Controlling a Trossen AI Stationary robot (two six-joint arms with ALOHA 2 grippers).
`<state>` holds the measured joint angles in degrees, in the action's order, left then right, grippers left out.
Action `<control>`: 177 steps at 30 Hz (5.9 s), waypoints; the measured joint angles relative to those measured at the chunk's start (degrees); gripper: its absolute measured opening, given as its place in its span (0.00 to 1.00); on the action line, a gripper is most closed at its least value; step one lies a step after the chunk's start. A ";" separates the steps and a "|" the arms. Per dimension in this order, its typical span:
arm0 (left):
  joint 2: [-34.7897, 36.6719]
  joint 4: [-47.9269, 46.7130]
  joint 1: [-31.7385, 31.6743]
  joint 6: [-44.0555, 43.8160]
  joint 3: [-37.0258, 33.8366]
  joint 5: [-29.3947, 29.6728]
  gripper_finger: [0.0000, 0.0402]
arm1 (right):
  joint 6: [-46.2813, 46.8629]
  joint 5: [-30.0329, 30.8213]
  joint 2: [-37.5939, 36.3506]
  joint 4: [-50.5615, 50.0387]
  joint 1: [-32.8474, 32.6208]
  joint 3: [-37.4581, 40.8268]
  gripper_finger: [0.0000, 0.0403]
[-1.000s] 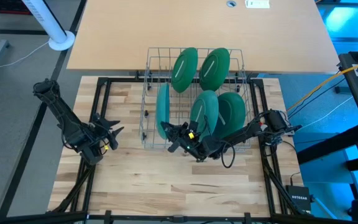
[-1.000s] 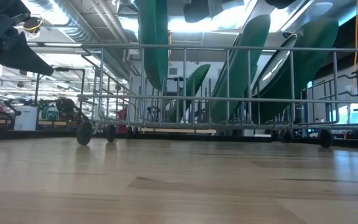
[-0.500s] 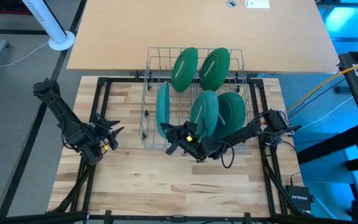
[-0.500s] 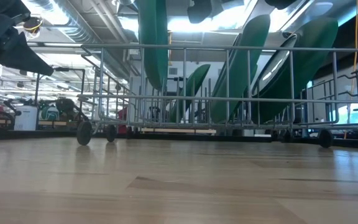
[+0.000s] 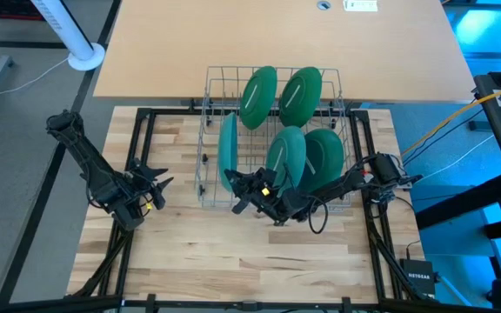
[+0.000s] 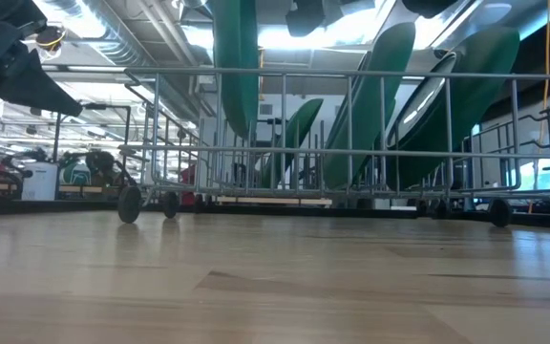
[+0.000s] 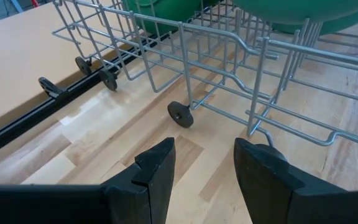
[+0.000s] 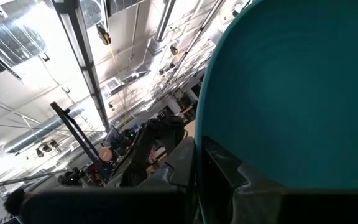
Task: Sort dishes
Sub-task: Put the blue plate into the dish rack, then return to Home Position
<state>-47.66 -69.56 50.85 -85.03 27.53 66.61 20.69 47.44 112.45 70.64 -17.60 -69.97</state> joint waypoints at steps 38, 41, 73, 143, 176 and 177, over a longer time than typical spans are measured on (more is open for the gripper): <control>0.00 -0.02 0.00 0.00 0.00 0.00 0.39 | 9.07 -2.99 -0.01 3.10 -0.05 0.00 0.65; -0.02 -0.01 0.01 0.00 0.00 0.00 0.39 | 9.04 -1.62 -0.02 2.82 -0.05 0.18 0.65; -0.02 -0.01 0.00 0.00 0.02 0.00 0.39 | 10.57 17.91 -0.09 2.84 -6.89 5.64 0.65; -0.02 0.02 0.02 0.00 0.02 -0.14 0.39 | 16.70 24.35 -8.86 19.31 -23.53 17.99 0.65; -0.02 -2.02 -1.58 -3.02 0.02 2.37 0.39 | -95.61 30.89 -48.48 -2.97 -46.48 21.92 0.65; -0.07 -1.54 -1.76 -3.29 0.00 5.96 0.39 | -95.49 30.60 -51.04 -3.02 -46.01 24.82 0.65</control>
<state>-47.72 -71.10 49.09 -88.32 27.53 72.57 -74.80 78.04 61.41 67.62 -63.61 -45.15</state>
